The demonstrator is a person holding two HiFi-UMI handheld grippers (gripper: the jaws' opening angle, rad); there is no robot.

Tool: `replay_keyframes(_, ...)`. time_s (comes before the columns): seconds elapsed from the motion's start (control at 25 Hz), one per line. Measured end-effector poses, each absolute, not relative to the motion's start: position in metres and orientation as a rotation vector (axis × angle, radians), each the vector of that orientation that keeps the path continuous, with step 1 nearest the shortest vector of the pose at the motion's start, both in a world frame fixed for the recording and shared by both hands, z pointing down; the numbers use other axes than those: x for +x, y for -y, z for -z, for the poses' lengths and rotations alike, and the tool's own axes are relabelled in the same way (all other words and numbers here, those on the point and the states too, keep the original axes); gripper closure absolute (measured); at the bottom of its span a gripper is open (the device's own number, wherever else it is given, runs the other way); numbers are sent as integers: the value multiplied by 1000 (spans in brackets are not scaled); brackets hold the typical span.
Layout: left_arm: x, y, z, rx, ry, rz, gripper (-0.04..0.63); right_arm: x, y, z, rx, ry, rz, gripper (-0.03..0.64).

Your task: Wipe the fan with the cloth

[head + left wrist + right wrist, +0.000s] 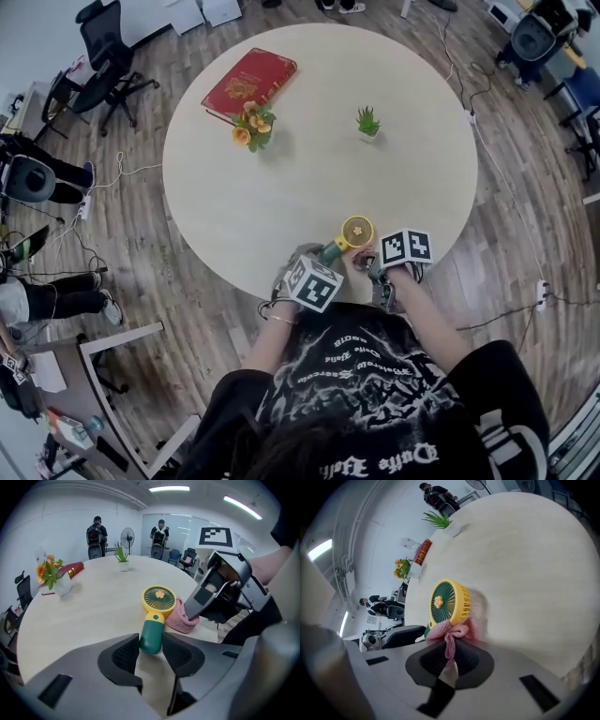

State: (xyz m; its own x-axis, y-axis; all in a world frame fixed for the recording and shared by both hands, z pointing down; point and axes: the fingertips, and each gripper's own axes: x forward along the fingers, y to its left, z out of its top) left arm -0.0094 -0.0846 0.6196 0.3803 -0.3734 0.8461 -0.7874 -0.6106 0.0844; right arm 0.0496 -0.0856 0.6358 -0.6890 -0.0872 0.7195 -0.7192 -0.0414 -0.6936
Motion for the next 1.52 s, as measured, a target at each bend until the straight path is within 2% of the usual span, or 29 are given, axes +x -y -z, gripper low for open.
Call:
replay_keyframes(0.24,-1,73,-621,2221,888,-1147,426,40,89,-637,846,1828,-1755,589)
replay_keyframes(0.44,1,71,-621,2231,857,-1127,426,29,81,-636,676,1907,-1510,589)
replay_keyframes(0.72,-4,65,-622,2242,783,-1088,394,11,66,-636,473,1934,-1234,591)
replay_keyframes(0.8,-7,61,-622,2237,748,-1097,365,9,60,-635,388,1928,-1206,591)
replay_keyframes(0.88,-9,56,-618,2213,725,-1077,287,13,56,-628,325,1935,-1206,589)
replay_keyframes(0.96,-9,57,-612,2199,730,-1035,268,25,59,-618,337,1963,-1220,589)
replay_keyframes(1.4,7,115,-619,2208,962,-1053,267,105,77,-592,750,2100,-1408,589)
replay_keyframes(1.52,9,121,-629,2114,996,-1092,327,109,68,-594,794,2116,-1420,589)
